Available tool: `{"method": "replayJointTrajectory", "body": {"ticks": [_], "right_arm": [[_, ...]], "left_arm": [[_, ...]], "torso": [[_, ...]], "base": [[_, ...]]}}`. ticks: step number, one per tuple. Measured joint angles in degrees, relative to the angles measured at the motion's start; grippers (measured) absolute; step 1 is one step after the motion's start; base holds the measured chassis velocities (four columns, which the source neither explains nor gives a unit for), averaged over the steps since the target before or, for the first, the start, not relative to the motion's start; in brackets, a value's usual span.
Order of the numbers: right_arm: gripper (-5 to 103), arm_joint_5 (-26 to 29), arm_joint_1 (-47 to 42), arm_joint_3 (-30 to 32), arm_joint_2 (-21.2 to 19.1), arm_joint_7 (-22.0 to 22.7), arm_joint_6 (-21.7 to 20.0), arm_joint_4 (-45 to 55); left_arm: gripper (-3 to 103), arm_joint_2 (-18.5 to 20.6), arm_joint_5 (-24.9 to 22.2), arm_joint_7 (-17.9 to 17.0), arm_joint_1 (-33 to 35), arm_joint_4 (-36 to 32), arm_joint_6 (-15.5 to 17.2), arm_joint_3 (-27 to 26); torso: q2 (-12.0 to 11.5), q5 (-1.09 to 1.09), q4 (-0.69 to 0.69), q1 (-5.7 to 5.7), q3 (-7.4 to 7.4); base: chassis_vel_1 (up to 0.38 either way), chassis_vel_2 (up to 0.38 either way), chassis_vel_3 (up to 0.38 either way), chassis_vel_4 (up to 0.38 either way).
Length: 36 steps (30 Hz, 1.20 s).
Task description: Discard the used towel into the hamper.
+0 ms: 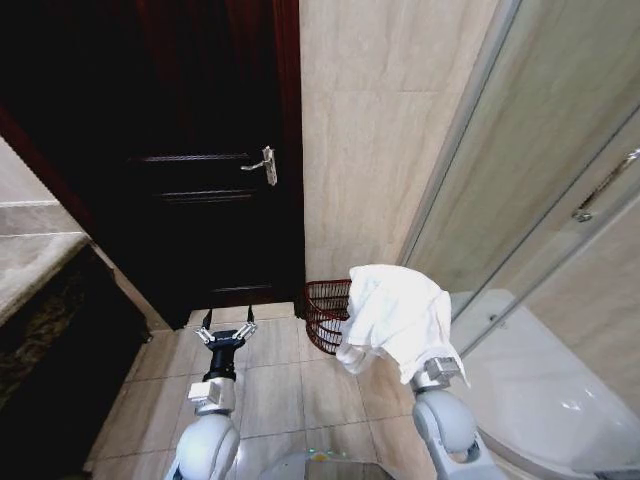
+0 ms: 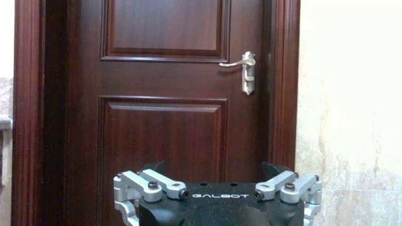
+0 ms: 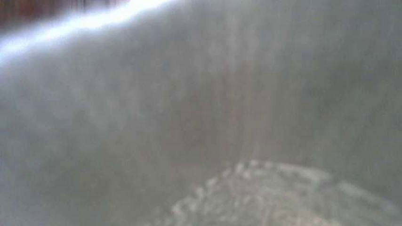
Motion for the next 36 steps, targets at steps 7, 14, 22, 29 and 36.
{"method": "replayJointTrajectory", "body": {"ticks": [7, 14, 22, 29, 36], "right_arm": [[8, -0.08, -0.7, -0.03, 0.24, 0.2, 0.23, 0.44], [8, -0.33, -0.97, 0.03, 0.95, 0.53, 0.33, 0.98], [8, -1.07, -1.62, -0.18, 1.75, 0.47, 0.17, 1.17], [8, -1.23, -1.65, 0.45, 1.88, 0.68, 0.11, 1.04], [8, -1.17, -1.78, 0.81, 2.11, 0.78, 0.78, 0.61]], "left_arm": [[100, 0.12, -0.21, -0.24, -0.18, 0.04, -0.34, 0.17], [100, 0.19, 0.03, -0.15, 0.06, 0.3, -0.81, 0.11], [100, 1.08, -0.83, -0.14, 0.1, 0.13, -0.6, -0.32], [100, 1.23, -0.86, 0.0, -0.46, 0.53, -0.22, 0.06], [100, 1.27, -0.84, 0.36, -0.83, 1.01, -0.1, 0.31]], "torso": [[0.02, -0.01, -0.01, 0.02, 0.01], [-0.15, 0.0, 0.0, -0.08, -0.08], [-2.12, 0.0, -0.01, -0.97, -1.12], [-4.08, 0.0, -0.01, -1.79, -2.27], [-6.15, 0.0, -0.01, -2.72, -3.41]], "base": [[0.051, 0.052, -0.065, -0.065], [0.0, 0.0, 0.0, 0.0], [0.0, 0.0, 0.0, 0.0], [0.0, 0.0, 0.0, 0.0], [0.0, 0.0, 0.0, 0.0]]}}
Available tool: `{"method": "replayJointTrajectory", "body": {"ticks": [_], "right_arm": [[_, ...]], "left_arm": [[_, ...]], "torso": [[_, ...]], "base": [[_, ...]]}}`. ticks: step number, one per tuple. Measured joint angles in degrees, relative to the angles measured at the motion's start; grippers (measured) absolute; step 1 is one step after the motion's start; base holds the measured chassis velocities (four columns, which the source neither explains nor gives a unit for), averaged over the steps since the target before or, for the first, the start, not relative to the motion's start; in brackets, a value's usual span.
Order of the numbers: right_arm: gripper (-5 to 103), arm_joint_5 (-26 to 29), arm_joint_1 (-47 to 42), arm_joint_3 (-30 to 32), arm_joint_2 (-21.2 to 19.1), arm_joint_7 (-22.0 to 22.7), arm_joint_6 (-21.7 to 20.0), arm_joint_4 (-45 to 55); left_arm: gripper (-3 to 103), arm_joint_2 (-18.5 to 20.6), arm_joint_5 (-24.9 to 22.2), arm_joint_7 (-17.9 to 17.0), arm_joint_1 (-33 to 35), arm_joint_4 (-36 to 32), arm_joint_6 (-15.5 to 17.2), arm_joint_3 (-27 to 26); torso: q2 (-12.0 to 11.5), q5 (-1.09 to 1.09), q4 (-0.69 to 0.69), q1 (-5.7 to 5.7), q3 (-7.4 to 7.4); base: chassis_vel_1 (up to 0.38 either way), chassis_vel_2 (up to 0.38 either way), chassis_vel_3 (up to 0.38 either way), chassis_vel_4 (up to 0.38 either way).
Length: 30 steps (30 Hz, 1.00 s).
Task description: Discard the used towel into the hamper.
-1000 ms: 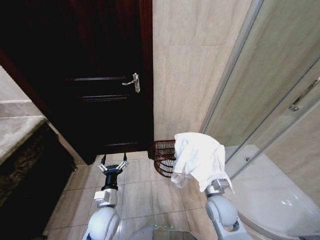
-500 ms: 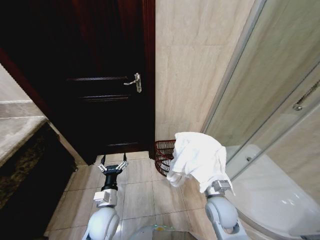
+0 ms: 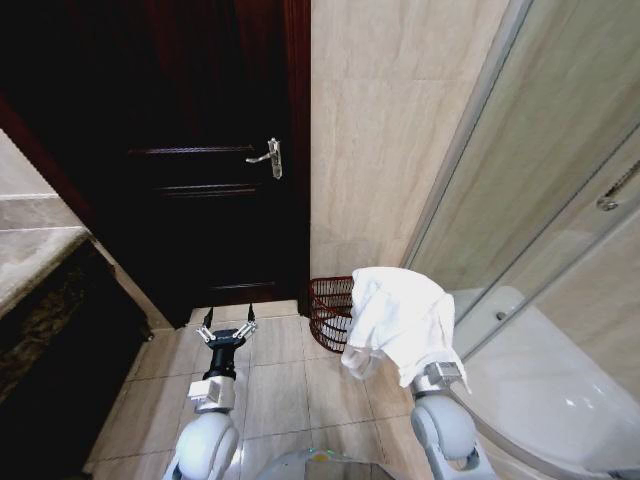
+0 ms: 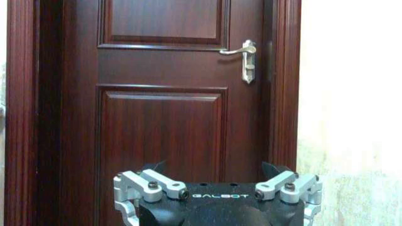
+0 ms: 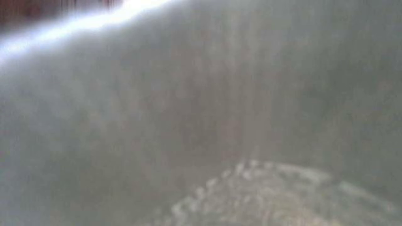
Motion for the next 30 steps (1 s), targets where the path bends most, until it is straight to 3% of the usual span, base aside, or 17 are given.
{"method": "replayJointTrajectory", "body": {"ticks": [30], "right_arm": [[8, 0.83, 0.07, 0.59, -0.7, -0.19, 0.59, -0.7]], "left_arm": [[100, -2.02, 2.0, 0.01, -0.07, 0.96, 0.44, 0.6]], "torso": [[-6.9, 0.0, -0.01, -2.94, -3.97]], "base": [[0.0, 0.0, 0.0, 0.0]]}}
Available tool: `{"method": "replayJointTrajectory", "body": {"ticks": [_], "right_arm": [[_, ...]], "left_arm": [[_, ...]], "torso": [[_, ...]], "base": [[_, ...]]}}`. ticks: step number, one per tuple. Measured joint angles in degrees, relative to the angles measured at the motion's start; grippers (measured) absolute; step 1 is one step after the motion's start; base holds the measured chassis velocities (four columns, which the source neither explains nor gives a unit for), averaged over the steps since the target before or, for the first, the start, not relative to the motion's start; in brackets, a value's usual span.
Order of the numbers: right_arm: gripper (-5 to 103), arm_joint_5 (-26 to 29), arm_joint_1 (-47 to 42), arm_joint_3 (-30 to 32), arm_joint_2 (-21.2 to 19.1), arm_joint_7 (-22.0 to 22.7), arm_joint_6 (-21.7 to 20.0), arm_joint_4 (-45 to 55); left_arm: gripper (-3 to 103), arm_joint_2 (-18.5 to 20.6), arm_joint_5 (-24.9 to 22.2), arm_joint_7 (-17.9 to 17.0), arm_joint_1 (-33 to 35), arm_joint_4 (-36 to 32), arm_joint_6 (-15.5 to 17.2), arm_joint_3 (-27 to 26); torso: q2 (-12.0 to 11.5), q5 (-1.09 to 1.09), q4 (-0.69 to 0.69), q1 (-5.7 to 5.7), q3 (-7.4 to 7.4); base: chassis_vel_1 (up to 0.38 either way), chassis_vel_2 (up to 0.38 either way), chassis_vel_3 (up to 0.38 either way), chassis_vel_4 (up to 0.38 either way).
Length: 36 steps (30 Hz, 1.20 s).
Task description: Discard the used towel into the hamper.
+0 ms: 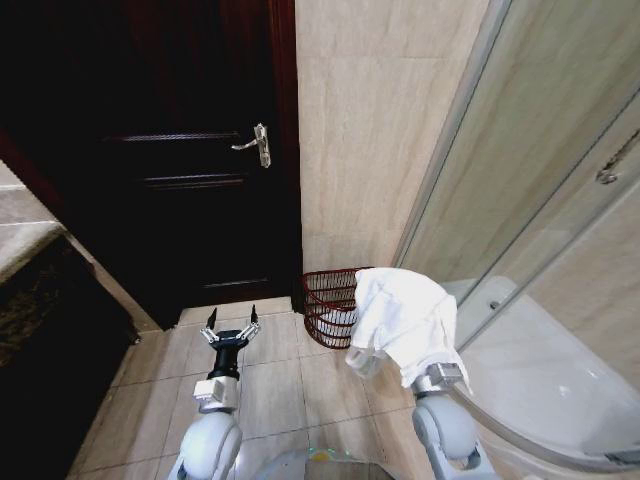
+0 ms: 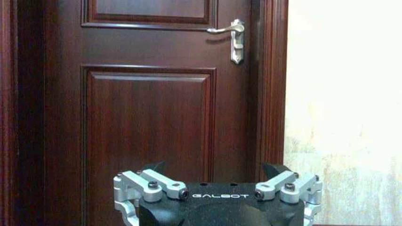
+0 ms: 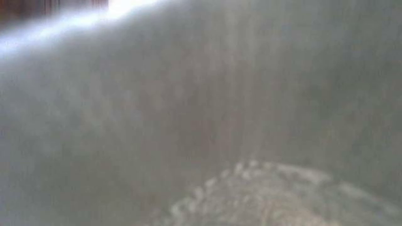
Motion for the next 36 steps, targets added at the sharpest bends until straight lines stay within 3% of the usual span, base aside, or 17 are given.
{"method": "replayJointTrajectory", "body": {"ticks": [36], "right_arm": [[8, -0.44, -0.97, 0.13, 0.92, -0.61, 0.53, 0.63]], "left_arm": [[100, 0.48, -0.39, -0.12, -0.18, 0.81, -0.73, -0.38]], "torso": [[-8.45, -0.01, 0.0, -3.45, -4.99]], "base": [[0.0, 0.0, 0.0, 0.0]]}}
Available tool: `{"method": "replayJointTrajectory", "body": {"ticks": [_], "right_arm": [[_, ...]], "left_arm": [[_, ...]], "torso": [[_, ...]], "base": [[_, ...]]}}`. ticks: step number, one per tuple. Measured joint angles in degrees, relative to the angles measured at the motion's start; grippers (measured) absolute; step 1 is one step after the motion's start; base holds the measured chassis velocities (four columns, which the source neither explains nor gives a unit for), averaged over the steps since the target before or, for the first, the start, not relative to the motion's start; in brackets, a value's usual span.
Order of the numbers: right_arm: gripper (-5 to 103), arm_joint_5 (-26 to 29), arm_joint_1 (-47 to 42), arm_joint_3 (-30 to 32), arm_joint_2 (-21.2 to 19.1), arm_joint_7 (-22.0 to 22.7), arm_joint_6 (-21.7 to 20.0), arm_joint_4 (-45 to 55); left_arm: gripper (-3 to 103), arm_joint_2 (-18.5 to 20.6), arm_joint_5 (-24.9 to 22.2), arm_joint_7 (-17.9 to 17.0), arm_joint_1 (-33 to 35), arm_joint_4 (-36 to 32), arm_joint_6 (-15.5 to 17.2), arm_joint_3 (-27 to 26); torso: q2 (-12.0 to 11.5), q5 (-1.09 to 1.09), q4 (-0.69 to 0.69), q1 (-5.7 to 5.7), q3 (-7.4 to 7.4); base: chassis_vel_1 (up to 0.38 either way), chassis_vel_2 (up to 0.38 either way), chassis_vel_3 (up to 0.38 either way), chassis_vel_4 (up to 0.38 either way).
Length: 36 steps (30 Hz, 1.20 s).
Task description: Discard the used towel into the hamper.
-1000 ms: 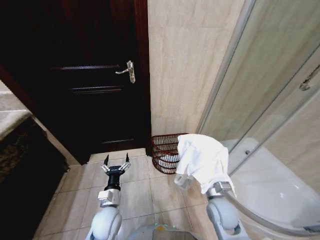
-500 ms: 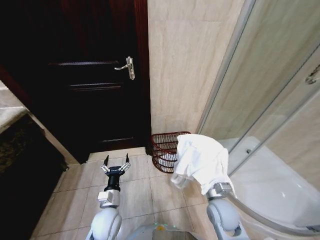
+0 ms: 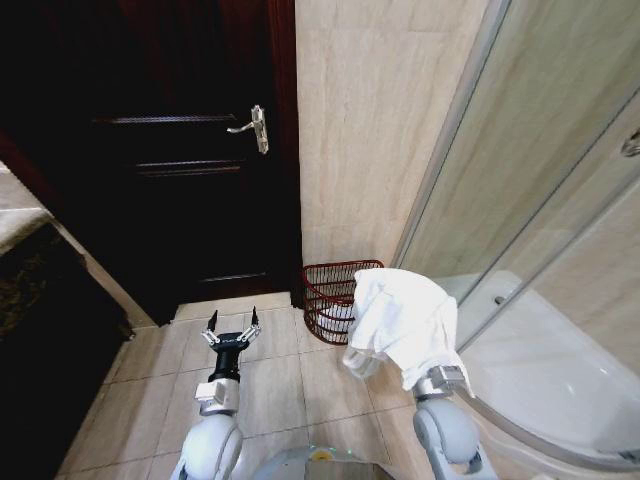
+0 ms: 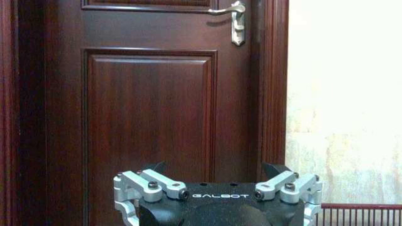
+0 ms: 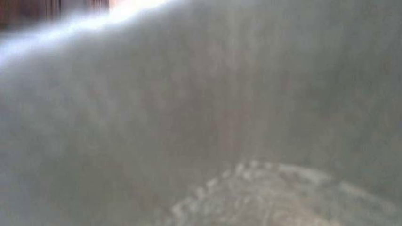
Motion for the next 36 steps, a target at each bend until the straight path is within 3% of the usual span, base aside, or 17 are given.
{"method": "replayJointTrajectory", "body": {"ticks": [25, 32, 36], "right_arm": [[8, -1.69, 0.1, -0.26, 1.18, -0.06, 0.31, 0.39], [8, 1.25, 0.53, -0.76, -0.4, 3.48, -7.08, 8.27], [8, 5.19, 3.58, -0.19, -3.84, 5.42, -11.17, 11.87]], "left_arm": [[100, 2.07, -1.53, -0.04, -1.03, 0.41, -0.11, -0.17], [100, 1.96, -1.56, 0.0, -1.51, 0.58, -0.06, -0.11], [100, 2.12, -2.96, 0.0, -1.03, 0.8, 0.03, -0.31]], "torso": [[-0.16, 0.01, 0.01, 0.0, -0.12], [-0.04, -0.01, -0.02, 0.02, -0.07], [0.01, 0.0, 0.0, 0.01, -0.05]], "base": [[-0.046, 0.044, 0.045, -0.042], [-0.056, 0.046, 0.052, -0.041], [0.045, -0.021, -0.036, 0.026]]}}
